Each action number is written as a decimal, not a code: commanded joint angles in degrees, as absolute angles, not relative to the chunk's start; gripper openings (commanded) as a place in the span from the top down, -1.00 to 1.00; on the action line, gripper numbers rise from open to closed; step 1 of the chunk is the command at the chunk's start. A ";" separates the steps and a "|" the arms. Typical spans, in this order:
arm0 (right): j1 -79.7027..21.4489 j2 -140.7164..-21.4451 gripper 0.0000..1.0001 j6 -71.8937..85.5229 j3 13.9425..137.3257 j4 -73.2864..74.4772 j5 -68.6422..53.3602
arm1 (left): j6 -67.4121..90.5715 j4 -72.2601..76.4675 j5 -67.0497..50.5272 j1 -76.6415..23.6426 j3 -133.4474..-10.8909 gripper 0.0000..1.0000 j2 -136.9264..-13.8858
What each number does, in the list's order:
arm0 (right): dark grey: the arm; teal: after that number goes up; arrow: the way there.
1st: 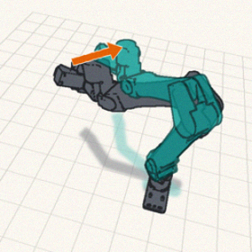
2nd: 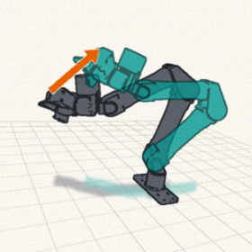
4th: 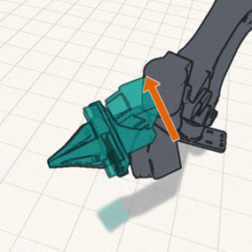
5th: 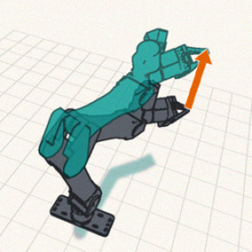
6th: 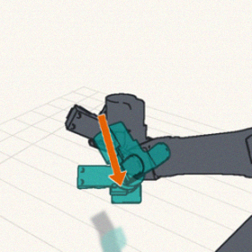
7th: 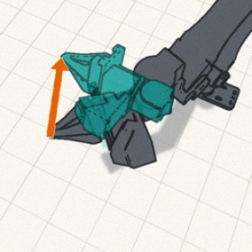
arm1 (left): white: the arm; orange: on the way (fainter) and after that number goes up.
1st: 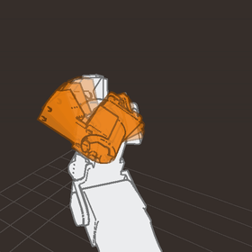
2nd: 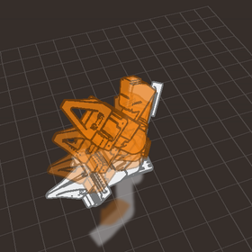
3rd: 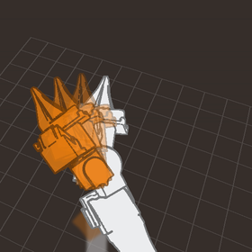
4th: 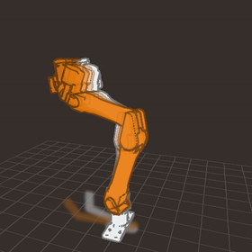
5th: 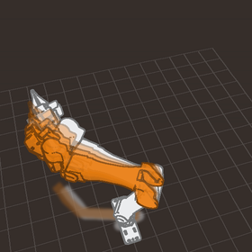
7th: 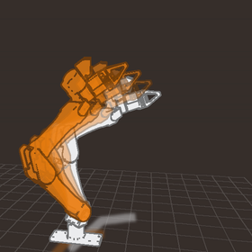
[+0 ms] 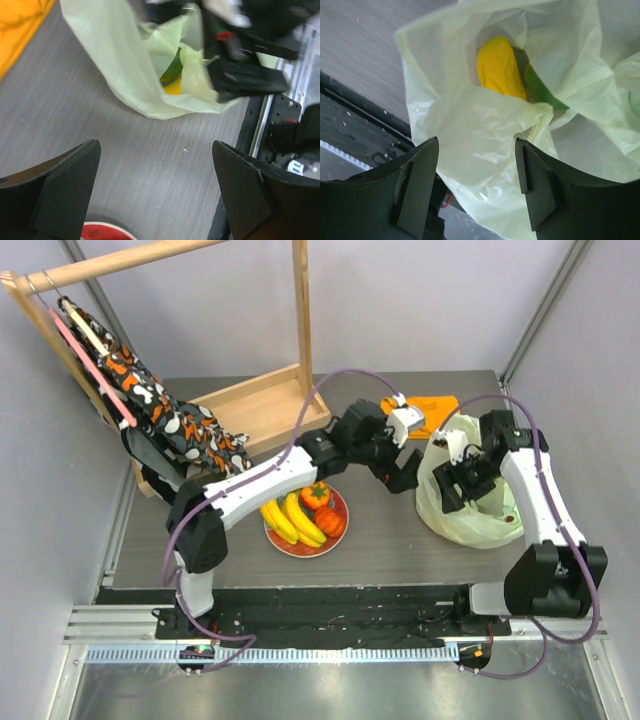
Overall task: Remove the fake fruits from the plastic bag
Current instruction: Adjust the plastic bag at the center of the board.
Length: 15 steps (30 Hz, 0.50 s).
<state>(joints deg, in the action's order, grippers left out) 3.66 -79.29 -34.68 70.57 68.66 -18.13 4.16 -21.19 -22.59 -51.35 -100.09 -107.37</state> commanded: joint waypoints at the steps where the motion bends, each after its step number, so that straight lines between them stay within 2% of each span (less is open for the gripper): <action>1: 3.78 -72.08 -0.40 -45.16 67.78 74.51 -21.34 | 17.38 -14.95 -5.29 -53.09 -101.08 -0.99 -109.32; 3: 3.78 -68.06 -0.42 -49.28 65.67 77.08 -21.97 | 22.55 -13.46 -5.00 -53.17 -101.16 -1.00 -110.73; 7: 3.78 -63.99 -0.46 -50.97 58.90 74.53 -21.09 | 30.57 -6.18 -13.44 -53.26 -104.06 -0.99 -115.22; 12: 3.78 -63.64 -0.46 -49.75 59.32 76.72 -21.71 | 34.61 -6.33 -12.83 -55.19 -107.75 -0.99 -121.11; 15: 3.96 -59.34 -0.50 -51.85 60.20 80.59 -23.37 | 36.20 -6.16 -12.57 -55.81 -107.32 -1.00 -123.22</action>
